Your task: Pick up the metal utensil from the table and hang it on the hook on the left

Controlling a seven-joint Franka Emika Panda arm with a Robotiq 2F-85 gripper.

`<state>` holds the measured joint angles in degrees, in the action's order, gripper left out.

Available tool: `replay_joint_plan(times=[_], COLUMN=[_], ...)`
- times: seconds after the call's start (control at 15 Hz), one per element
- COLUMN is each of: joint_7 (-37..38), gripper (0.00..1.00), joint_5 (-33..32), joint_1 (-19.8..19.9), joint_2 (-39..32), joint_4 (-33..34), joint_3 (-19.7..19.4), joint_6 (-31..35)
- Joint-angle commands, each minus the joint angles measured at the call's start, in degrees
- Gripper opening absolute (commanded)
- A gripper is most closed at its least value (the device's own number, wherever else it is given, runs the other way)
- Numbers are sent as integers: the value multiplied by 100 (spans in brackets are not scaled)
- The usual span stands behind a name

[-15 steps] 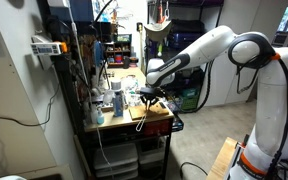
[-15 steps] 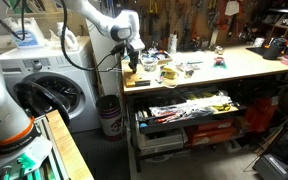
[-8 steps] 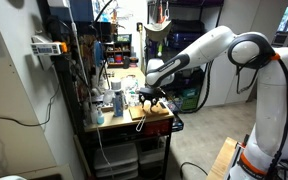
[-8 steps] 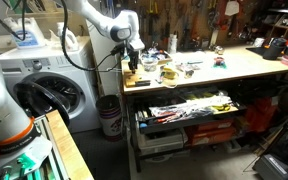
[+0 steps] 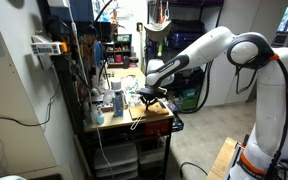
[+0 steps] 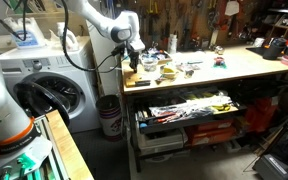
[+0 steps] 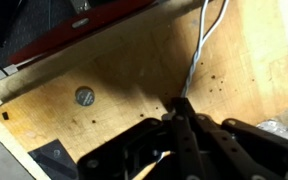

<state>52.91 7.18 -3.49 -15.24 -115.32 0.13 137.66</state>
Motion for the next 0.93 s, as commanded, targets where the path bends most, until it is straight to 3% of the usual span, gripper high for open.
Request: replay_joint_plan(times=[0.0,0.47,0.53,0.6,0.73,0.87], joint_7=[135,160,163,167,176,180], gripper=[27,78,72,48,45,31], joint_5=[-82,-101,-102,-108,-125,-145], joint_1=[-95,-118,-119,-122,-128,-122], joint_2=[-66,-109,-121,-132,-133,-127], joint_4=[5,16,16,17,18,22], joint_3=[-99,-120,-122,-125,-131,-151], joint_6=[83,65,63,63,62,56])
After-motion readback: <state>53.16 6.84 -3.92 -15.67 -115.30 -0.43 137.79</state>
